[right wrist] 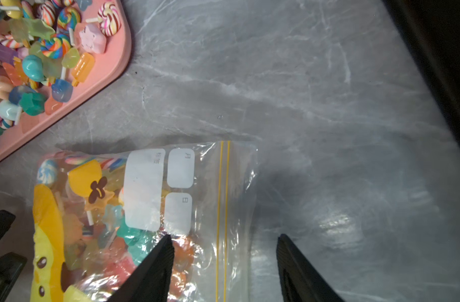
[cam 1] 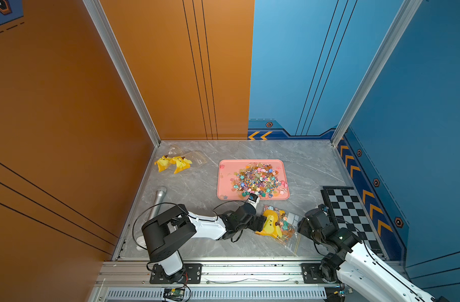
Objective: Pour candies out of the ziploc bag
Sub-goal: Place the ziploc bag at the center of the board, then adjust the ziploc bag at the center of the board.
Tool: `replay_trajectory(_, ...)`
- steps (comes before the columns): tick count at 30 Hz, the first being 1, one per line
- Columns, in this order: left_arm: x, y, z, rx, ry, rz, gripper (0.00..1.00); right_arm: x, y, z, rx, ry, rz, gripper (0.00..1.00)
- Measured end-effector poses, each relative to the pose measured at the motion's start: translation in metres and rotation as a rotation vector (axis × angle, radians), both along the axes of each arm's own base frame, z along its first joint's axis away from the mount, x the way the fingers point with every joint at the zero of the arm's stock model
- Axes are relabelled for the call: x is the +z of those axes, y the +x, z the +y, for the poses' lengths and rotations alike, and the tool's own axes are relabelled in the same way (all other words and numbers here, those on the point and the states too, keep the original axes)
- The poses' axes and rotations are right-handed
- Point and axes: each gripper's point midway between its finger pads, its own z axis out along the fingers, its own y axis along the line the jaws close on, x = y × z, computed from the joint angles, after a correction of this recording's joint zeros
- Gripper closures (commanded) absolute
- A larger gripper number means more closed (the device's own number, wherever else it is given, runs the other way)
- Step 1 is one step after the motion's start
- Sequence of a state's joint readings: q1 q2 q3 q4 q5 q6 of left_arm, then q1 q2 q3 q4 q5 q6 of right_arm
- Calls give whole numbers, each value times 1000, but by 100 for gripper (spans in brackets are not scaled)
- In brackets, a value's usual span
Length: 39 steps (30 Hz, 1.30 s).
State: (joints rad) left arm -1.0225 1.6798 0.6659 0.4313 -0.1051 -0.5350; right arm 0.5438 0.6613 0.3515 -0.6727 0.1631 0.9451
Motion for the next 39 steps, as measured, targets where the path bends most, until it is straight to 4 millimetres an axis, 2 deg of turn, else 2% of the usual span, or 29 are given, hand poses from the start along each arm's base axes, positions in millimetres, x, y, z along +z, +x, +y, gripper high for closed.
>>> replay_trajectory(7, 3, -1, -11, -11, -50, 25, 28, -5, 6, 13, 22, 34, 14, 50)
replay_trajectory(14, -2, -2, -12, 2, -64, 56, 48, -5, 11, 23, 43, 59, 6, 56)
replay_trajectory(17, -5, -4, -13, -1, -65, 68, 47, -5, 12, 23, 44, 62, 0, 52)
replay_trajectory(20, -4, -4, -13, -4, -67, 70, 40, -1, 13, 23, 37, 72, -18, 42)
replay_trajectory(22, -3, -5, -14, -8, -68, 66, 38, 0, 15, 19, 20, 73, -25, 39)
replay_trajectory(28, 9, -5, -17, -16, -96, 53, 36, -9, 13, 2, -49, 50, 10, 37)
replay_trajectory(35, 4, -23, -28, -79, -97, 80, 35, -13, 10, -1, -55, 41, 28, 37)
replay_trajectory(39, -3, -26, -36, -99, -92, 104, 37, -20, 8, -1, -51, 35, 46, 37)
